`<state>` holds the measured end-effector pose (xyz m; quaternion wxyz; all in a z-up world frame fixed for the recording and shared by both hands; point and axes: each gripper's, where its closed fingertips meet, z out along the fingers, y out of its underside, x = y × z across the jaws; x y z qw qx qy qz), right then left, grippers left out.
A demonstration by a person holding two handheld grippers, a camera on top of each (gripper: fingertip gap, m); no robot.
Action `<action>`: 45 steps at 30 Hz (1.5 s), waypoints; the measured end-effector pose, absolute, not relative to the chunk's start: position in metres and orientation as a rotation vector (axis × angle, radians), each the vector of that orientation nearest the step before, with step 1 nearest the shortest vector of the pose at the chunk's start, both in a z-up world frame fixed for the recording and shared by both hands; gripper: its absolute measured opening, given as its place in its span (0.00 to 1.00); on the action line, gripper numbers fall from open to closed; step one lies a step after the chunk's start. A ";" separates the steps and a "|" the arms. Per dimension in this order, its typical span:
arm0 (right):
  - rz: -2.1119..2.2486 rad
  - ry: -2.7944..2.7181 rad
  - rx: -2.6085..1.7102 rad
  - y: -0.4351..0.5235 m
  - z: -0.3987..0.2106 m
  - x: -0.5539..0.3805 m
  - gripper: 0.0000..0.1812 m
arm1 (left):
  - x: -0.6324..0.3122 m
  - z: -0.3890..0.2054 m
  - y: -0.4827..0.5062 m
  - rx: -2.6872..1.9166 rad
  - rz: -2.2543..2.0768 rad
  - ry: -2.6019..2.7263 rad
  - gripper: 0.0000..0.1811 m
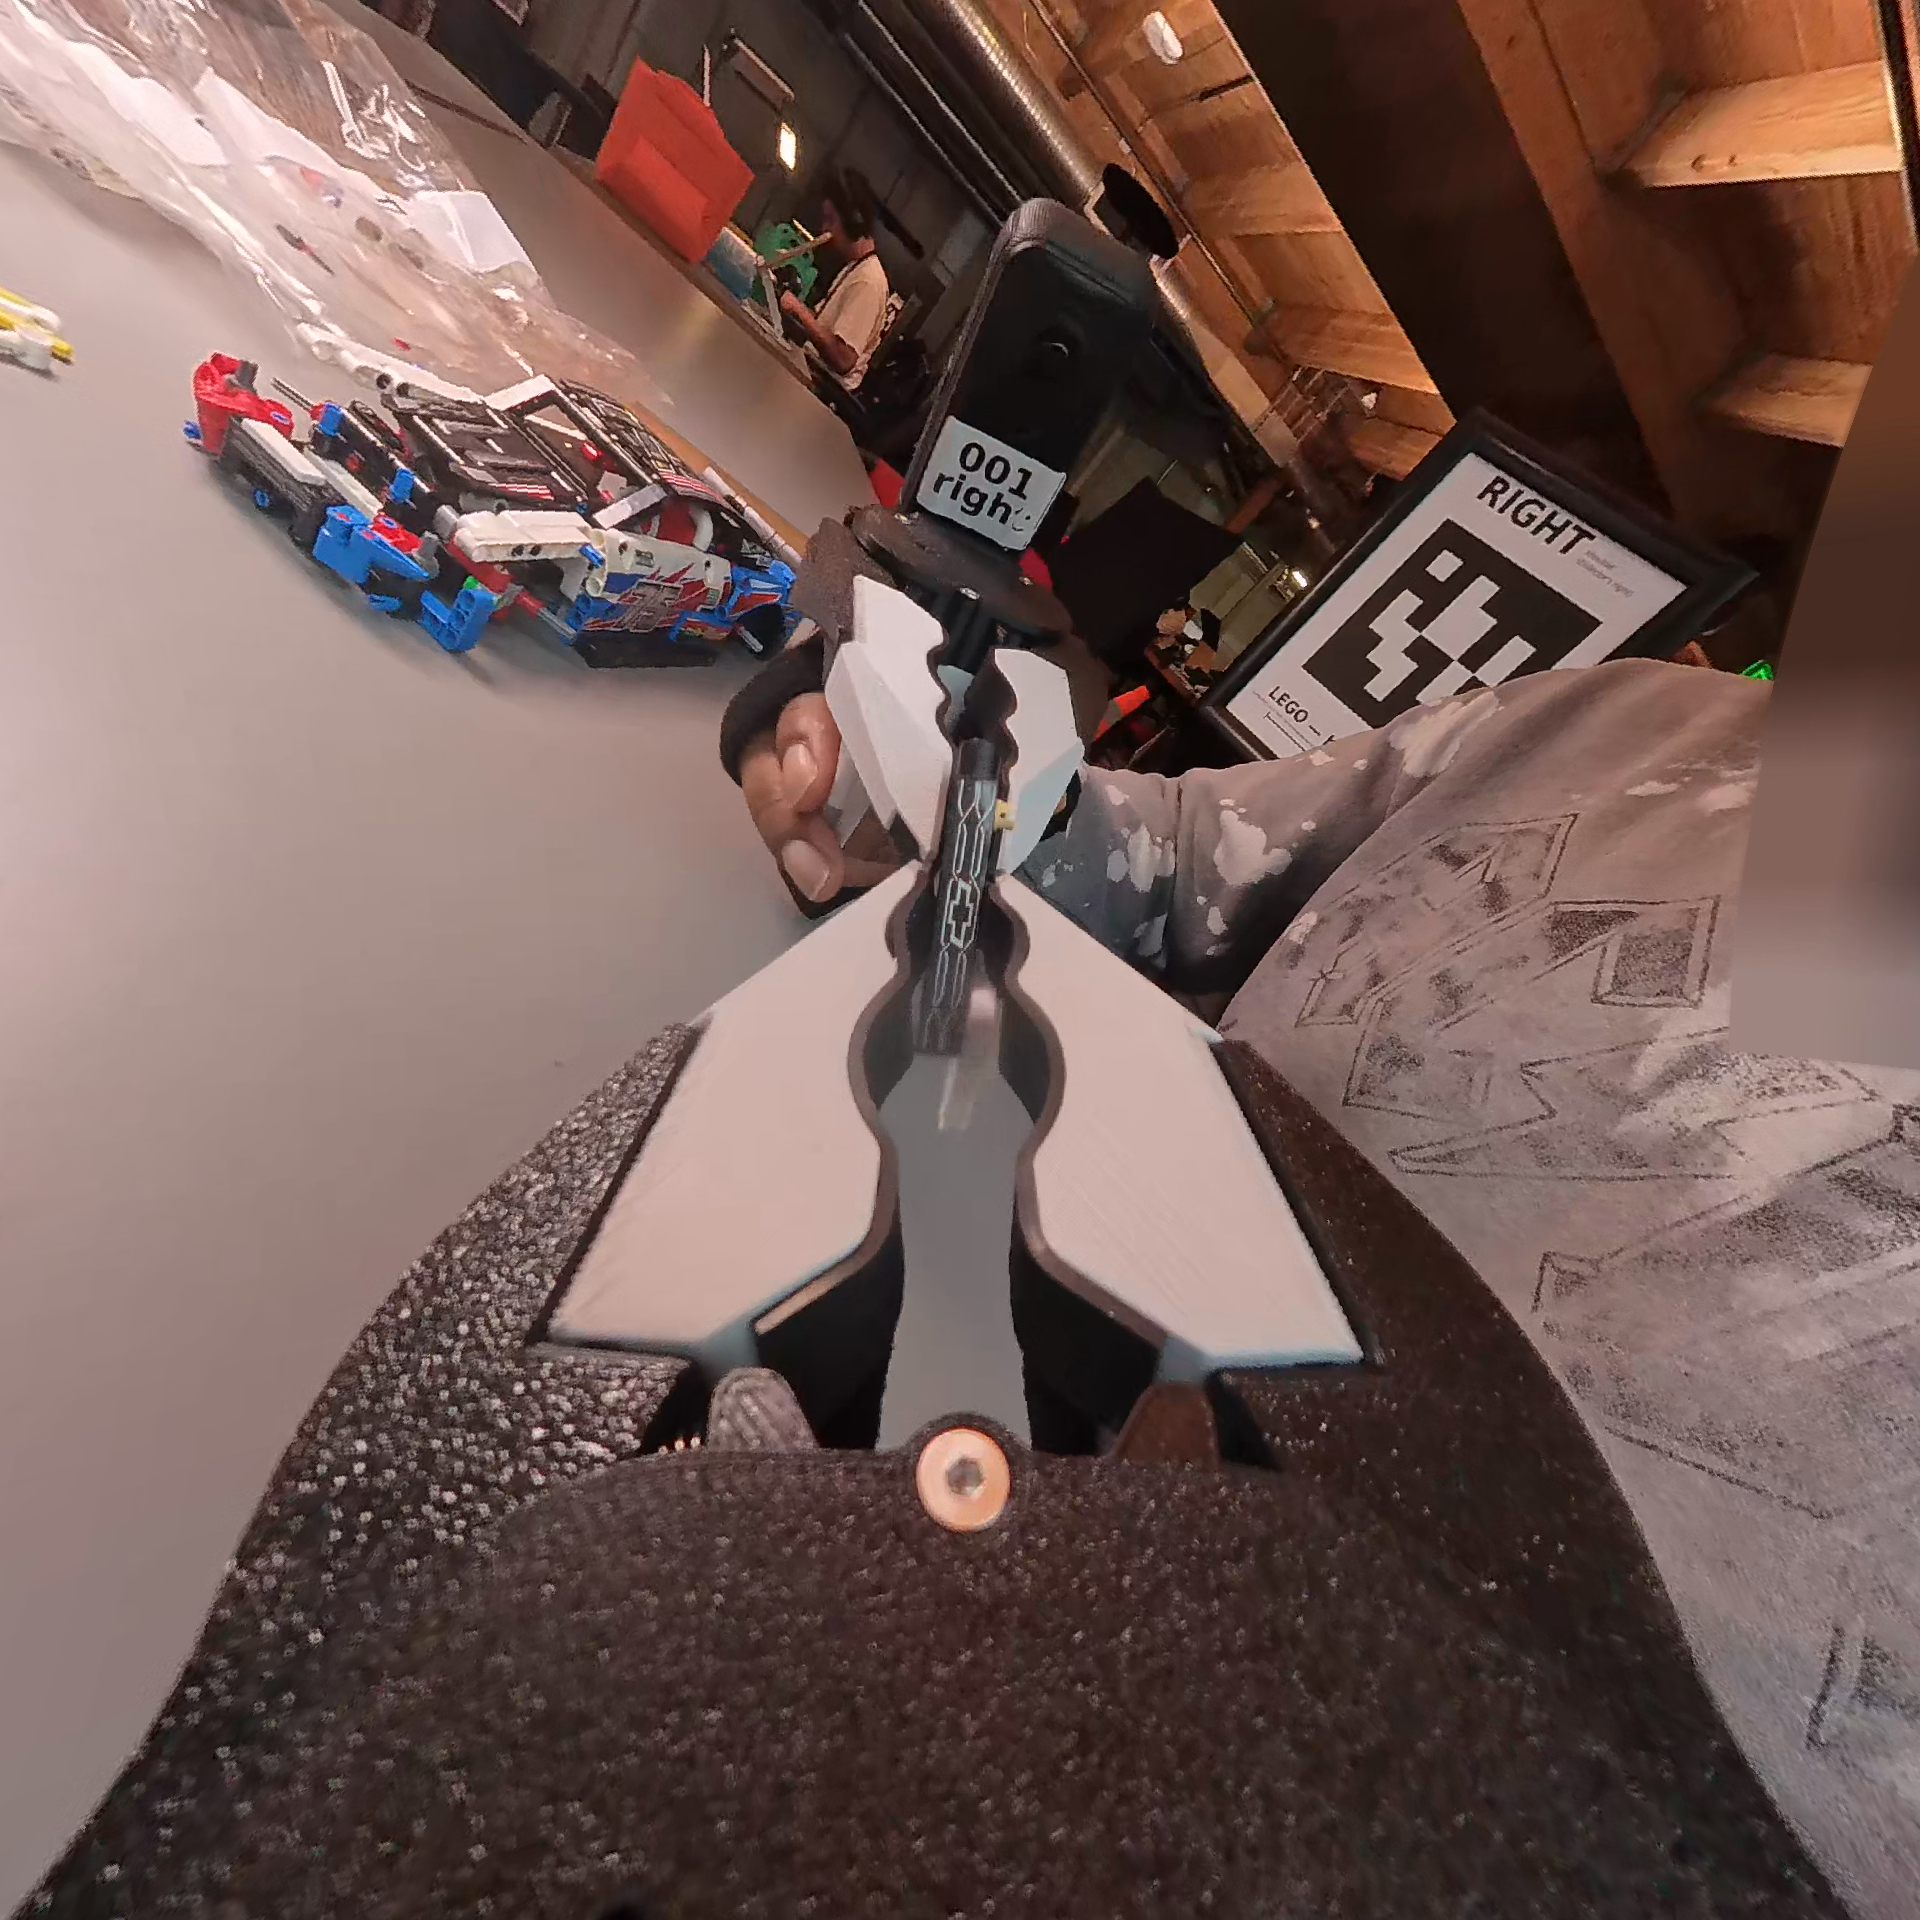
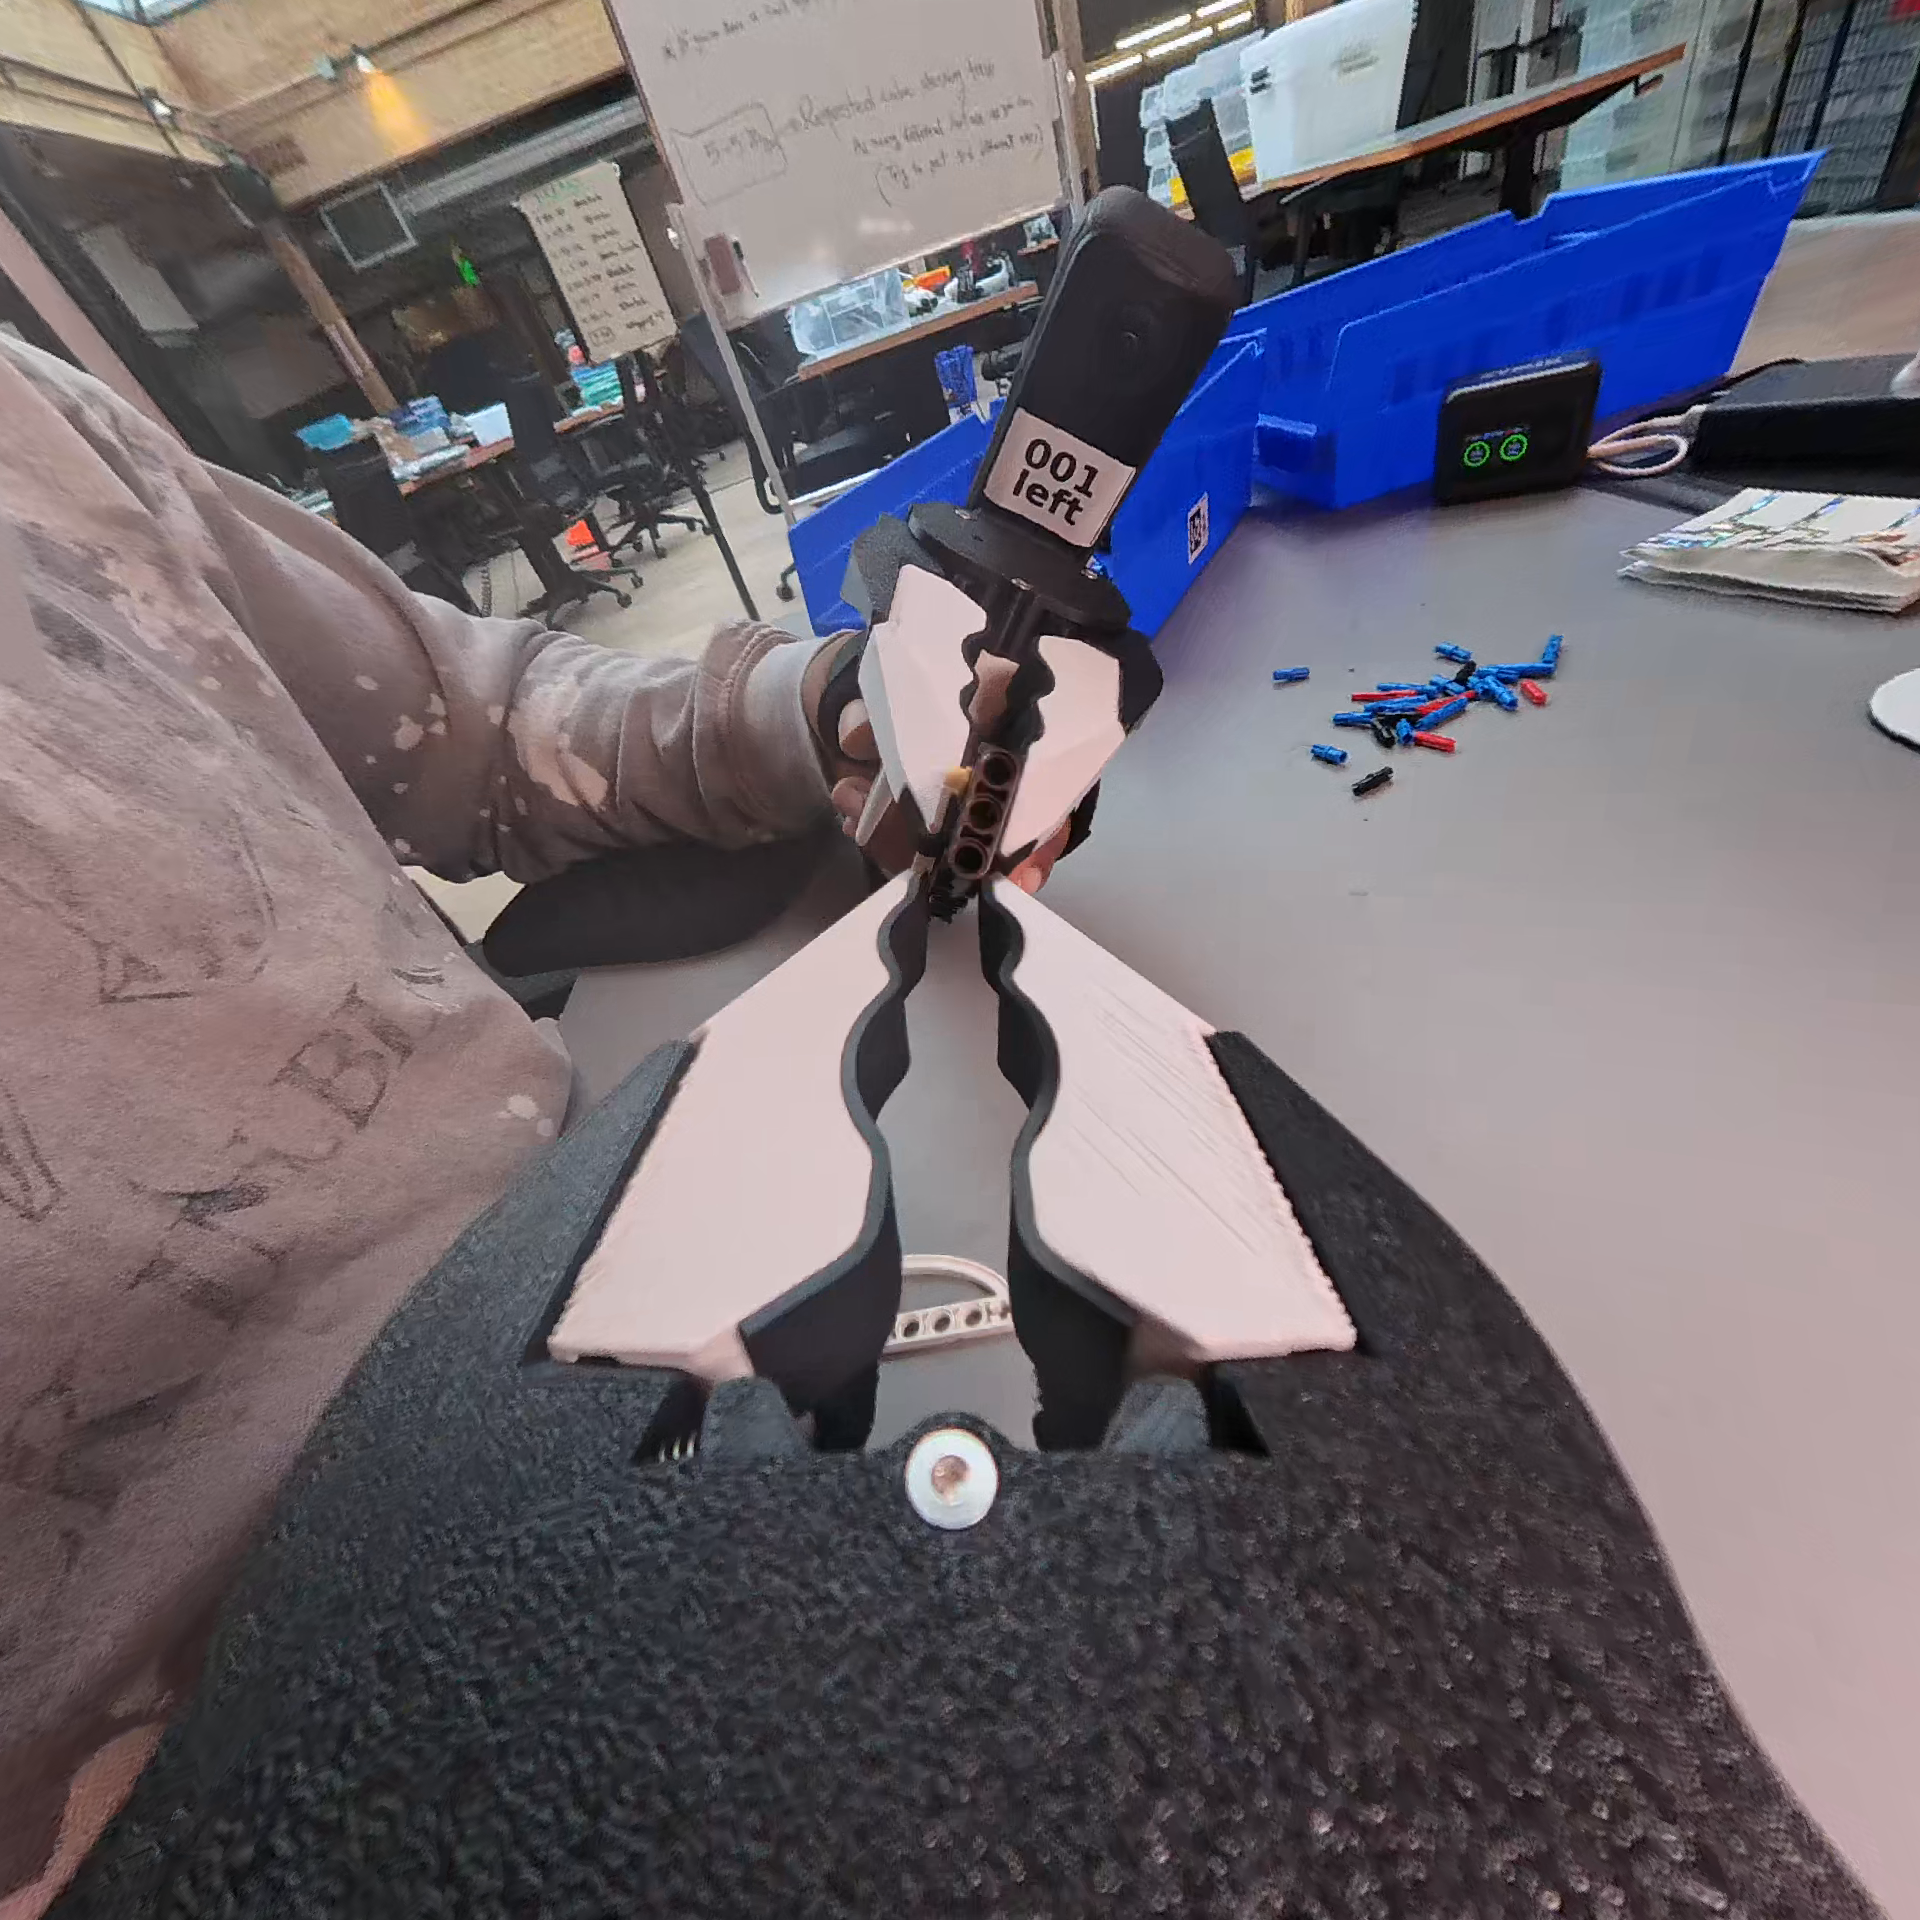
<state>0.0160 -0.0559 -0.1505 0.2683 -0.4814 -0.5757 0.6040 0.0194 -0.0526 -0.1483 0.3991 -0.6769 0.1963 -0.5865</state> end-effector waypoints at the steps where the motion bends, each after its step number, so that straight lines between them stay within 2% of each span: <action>1: 1.630 -1.553 -1.286 -0.056 -0.148 0.017 0.04 | 0.020 -0.148 -0.053 -1.717 -1.486 0.504 0.04; 9: 1.652 -1.664 -1.341 -0.055 -0.147 0.021 0.04 | 0.035 -0.172 -0.062 -1.860 -1.421 0.627 0.05; 13: 1.546 -1.536 -1.403 -0.036 -0.152 0.010 0.04 | 0.024 -0.172 -0.044 -1.864 -1.422 0.435 0.03; 20: 1.052 -1.390 -1.361 -0.004 -0.144 0.003 0.21 | -0.031 -0.164 0.004 -1.699 -1.386 -0.141 0.03; 24: 0.696 -1.411 -1.356 -0.005 -0.164 -0.018 0.25 | -0.031 -0.165 0.011 -1.663 -1.370 -0.247 0.03; 28: 0.568 -1.408 -1.374 0.004 -0.174 -0.025 0.21 | -0.029 -0.166 0.012 -1.664 -1.304 -0.266 0.03; 31: 0.562 -1.435 -1.335 0.001 -0.175 -0.026 0.13 | -0.032 -0.167 0.012 -1.673 -1.307 -0.272 0.03; 38: 0.457 -1.475 -1.264 0.003 -0.180 -0.025 0.12 | -0.034 -0.172 0.013 -1.692 -1.273 -0.290 0.03; 45: 0.530 -1.510 -1.289 0.002 -0.185 -0.024 0.12 | -0.033 -0.176 0.013 -1.717 -1.256 -0.281 0.03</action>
